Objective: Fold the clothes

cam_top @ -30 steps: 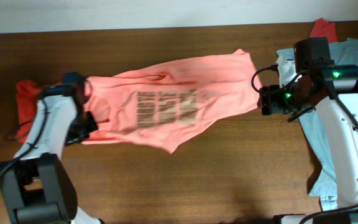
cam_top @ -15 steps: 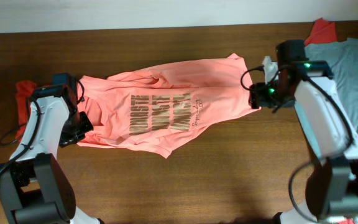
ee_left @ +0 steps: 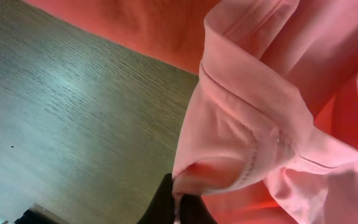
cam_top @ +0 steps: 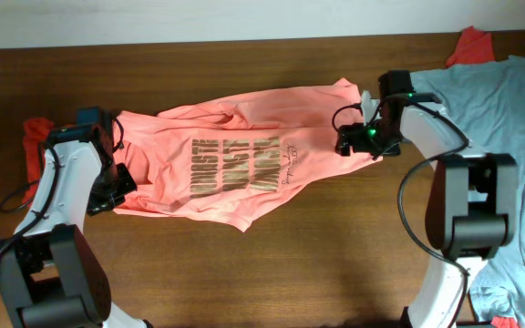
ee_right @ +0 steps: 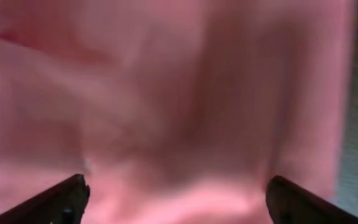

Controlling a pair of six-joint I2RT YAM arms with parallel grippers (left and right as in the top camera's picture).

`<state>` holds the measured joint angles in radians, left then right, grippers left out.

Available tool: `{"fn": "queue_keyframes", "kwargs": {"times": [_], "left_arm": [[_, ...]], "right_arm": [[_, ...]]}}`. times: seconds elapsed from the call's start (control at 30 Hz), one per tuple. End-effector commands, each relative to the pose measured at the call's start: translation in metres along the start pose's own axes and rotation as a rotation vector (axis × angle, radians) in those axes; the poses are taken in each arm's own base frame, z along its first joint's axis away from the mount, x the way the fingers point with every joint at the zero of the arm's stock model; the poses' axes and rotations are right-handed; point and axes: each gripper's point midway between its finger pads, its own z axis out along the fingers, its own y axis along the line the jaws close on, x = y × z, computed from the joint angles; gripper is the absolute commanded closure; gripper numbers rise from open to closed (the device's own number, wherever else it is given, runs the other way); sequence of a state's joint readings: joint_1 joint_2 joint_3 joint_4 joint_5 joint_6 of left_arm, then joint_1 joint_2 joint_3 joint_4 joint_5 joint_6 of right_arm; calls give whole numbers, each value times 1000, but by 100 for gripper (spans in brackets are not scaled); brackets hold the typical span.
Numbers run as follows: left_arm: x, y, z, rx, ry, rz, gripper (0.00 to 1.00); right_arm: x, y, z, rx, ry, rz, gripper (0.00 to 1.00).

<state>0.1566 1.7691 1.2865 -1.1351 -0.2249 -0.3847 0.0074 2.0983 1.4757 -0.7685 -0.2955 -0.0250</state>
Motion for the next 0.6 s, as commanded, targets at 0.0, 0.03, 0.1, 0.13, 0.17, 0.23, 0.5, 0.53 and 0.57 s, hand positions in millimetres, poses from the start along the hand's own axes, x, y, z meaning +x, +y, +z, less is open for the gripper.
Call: {"fn": "queue_keyframes", "kwargs": {"times": [0.0, 0.03, 0.1, 0.13, 0.17, 0.23, 0.5, 0.53, 0.57], "left_arm": [[-2, 0, -5, 8, -19, 9, 100], [-2, 0, -5, 8, -19, 9, 100], [-2, 0, -5, 8, -19, 8, 100], [-2, 0, -5, 8, -19, 9, 100], [-2, 0, -5, 8, -19, 9, 100], [-2, 0, -5, 8, -19, 9, 100], [-4, -1, -5, 10, -25, 7, 100], [-4, -1, -5, 11, -26, 7, 100], [-4, -1, -5, 11, -26, 7, 100]], "right_arm": [[6, 22, 23, -96, 30, -18, 2], [6, 25, 27, -99, 34, -26, 4], [8, 32, 33, -96, 44, -44, 27], [9, 33, 33, -97, 47, -48, 41], [10, 34, 32, -98, 54, -47, 63], [19, 29, 27, -70, 92, -24, 96], [86, 23, -78, 77, 367, 98, 96], [87, 26, -91, 78, 368, 91, 93], [80, 27, -106, 92, 335, 56, 87]]}}
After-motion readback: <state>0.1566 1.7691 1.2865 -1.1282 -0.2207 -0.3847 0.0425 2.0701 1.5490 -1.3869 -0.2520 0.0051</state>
